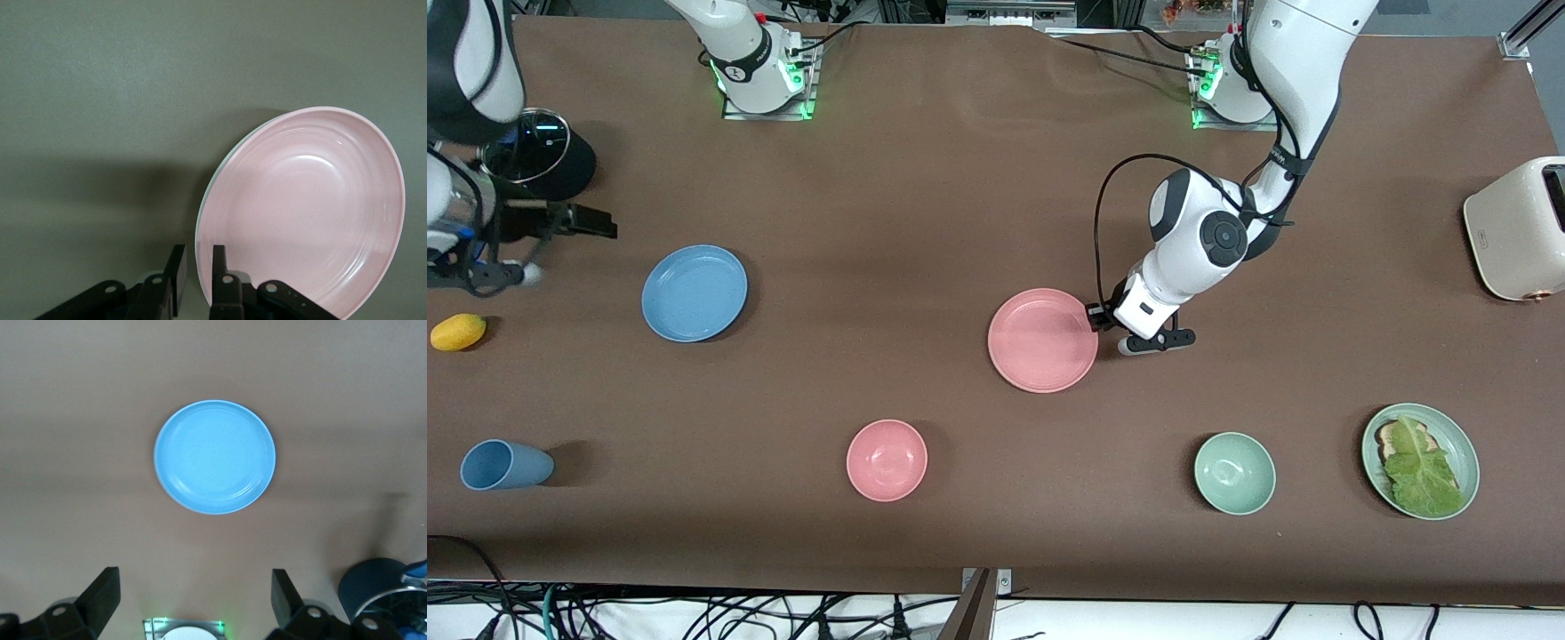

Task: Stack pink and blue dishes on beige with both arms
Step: 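Open the left gripper while the right gripper reaches the blue plate, then grasp the blue plate rim with the right gripper while the left gripper withdraws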

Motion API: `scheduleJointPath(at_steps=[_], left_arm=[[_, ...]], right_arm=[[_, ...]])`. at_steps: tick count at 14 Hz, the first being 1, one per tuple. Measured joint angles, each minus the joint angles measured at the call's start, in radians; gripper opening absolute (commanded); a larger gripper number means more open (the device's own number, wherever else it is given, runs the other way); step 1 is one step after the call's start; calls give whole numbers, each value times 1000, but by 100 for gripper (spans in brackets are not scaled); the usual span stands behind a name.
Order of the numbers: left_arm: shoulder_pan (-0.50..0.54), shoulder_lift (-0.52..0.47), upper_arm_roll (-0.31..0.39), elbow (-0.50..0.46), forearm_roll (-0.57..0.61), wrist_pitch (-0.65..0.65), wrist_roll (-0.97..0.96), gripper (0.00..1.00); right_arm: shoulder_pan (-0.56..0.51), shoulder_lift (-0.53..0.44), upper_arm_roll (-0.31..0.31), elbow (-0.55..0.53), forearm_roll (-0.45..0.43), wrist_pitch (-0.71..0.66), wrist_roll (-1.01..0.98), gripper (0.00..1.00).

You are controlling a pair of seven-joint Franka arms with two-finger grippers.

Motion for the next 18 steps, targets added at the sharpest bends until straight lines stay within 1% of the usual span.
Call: scheduleJointPath(at_steps=[1,3,4,6,8,11,13,14,15,16,17,18], left_arm=[[0,0,1,0,0,0,0,31],[0,0,4,1,0,2,8,54],[1,-2,11,3,0,3,25,61],[2,-9,34,14,0,-16,68,66],[3,-23,77,52,0,-115,107,69],[4,-44,162,132,1,-302,203,70],[8,-47,224,160,26,-366,301,70],[17,-47,248,163,54,-376,352,70],[33,-47,261,162,78,-379,394,70],[53,-47,265,162,100,-383,426,70],[71,-47,266,163,121,-389,451,71],[86,-47,269,165,148,-399,476,72]], right_arm=[[-1,17,-26,-39,5,57,-21,100],[-3,42,-91,-125,53,164,-95,100],[-4,59,-126,-158,90,200,-140,100],[-20,118,-178,-189,177,252,-252,100],[-62,196,-193,-193,260,292,-347,100],[-109,303,-194,-193,374,339,-440,100],[-124,355,-194,-192,443,353,-468,99],[-128,374,-194,-191,472,355,-481,94],[-130,387,-194,-190,487,356,-488,92],[-131,396,-194,-188,494,356,-490,88],[-133,402,-194,-186,497,356,-491,86],[-136,408,-194,-185,498,356,-493,75]])
